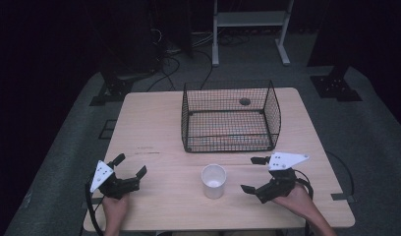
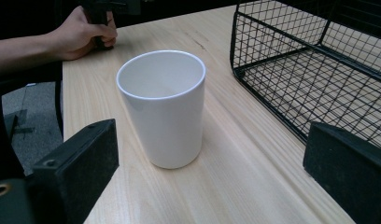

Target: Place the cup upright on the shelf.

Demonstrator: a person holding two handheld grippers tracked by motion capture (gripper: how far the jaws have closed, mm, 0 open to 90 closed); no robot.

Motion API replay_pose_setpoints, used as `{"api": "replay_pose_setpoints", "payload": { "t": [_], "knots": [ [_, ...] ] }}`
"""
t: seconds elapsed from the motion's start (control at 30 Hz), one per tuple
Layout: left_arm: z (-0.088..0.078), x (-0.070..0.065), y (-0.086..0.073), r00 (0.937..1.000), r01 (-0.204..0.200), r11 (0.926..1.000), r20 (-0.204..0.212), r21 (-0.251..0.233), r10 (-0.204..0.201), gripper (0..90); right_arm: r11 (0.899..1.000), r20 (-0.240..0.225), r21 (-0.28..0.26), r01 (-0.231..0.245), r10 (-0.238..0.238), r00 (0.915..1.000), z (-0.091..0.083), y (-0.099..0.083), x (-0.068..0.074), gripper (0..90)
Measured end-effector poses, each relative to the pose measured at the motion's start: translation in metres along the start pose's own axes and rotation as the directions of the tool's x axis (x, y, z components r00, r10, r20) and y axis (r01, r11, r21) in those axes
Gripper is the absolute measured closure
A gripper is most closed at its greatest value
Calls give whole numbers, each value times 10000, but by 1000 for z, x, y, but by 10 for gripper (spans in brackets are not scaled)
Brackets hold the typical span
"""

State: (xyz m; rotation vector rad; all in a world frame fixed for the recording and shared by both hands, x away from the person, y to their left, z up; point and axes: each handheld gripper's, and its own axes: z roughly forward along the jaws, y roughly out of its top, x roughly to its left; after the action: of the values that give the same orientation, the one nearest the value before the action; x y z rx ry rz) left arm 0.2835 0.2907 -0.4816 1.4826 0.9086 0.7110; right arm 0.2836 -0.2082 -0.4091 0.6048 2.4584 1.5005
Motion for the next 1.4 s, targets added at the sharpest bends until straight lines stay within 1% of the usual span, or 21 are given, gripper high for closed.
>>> {"api": "replay_pose_setpoints", "payload": {
  "t": [0.2,0.43,0.8,0.93,1.03,1.07,1.1,1.13,1.2,1.4],
  "knots": [
    [0,0,0,10000,-17,10000,7,-1,17,0,10000,-153,57,-6,7,9999,6,1,2,23],
    [0,0,0,10000,-9,10000,9,1,9,0,9997,-307,261,36,-28,9995,16,3,5,18],
    [0,0,0,10000,-15,10000,9,-13,15,0,9995,-581,281,119,-103,9983,29,7,10,18],
    [0,0,0,10000,-4,10000,13,-27,4,0,9990,-726,422,116,-85,9973,37,8,11,17],
    [0,0,0,10000,5,10000,18,-26,-5,0,9984,-800,530,208,-165,9967,44,9,14,17],
    [0,0,0,10000,6,10000,16,-27,-6,0,9980,-849,589,228,-178,9962,49,10,15,17],
    [0,0,0,10000,5,10000,20,-28,-5,0,9980,-849,589,228,-178,9962,49,10,15,17],
    [0,0,0,10000,3,10000,22,-29,-3,0,9974,-917,679,243,-180,9956,54,10,16,18],
    [0,0,0,10000,-4,10000,17,-29,4,0,9971,-939,714,265,-197,9954,56,10,16,17],
    [0,0,0,10000,17,10000,26,-40,-17,0,9946,-1169,989,315,-199,9930,74,11,18,18]
  ]
}}
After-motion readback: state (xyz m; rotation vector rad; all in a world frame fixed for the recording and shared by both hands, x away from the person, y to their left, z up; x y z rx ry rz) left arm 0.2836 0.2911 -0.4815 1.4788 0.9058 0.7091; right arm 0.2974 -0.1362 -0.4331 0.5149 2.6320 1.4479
